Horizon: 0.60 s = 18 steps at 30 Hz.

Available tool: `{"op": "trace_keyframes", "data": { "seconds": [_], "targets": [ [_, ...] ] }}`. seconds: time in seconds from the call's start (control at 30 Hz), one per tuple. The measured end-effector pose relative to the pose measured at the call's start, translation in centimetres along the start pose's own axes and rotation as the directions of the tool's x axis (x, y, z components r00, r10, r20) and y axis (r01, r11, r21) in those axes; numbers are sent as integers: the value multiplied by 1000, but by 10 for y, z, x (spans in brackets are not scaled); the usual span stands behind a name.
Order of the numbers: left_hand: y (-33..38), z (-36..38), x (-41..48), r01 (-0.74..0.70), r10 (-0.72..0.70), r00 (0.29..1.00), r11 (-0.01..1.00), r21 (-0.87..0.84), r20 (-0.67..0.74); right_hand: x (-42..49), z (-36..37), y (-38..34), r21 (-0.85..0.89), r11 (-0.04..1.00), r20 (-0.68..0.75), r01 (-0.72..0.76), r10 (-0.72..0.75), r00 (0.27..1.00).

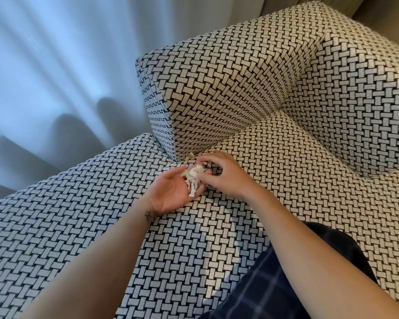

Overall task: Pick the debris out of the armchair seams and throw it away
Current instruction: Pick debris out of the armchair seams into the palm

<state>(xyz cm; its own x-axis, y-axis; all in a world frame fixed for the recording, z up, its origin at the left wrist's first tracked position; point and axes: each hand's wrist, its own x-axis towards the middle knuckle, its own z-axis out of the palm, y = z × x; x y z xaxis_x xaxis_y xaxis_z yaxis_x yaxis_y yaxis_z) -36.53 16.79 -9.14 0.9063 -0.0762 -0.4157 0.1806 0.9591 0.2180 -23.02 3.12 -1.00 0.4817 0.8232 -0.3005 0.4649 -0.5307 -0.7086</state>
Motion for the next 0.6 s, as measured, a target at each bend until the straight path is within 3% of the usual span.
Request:
{"op": "trace_keyframes", "data": {
  "seconds": [0.23,0.6],
  "targets": [
    [0,1,0,-3,3,1000,1000,-4,21,-9,-13,16,172,984,-173,-51,81,982],
    [-11,12,-8,-90,89,995,996,-20,-51,-28,-16,31,83,986,-169,-146,159,973]
  ]
}}
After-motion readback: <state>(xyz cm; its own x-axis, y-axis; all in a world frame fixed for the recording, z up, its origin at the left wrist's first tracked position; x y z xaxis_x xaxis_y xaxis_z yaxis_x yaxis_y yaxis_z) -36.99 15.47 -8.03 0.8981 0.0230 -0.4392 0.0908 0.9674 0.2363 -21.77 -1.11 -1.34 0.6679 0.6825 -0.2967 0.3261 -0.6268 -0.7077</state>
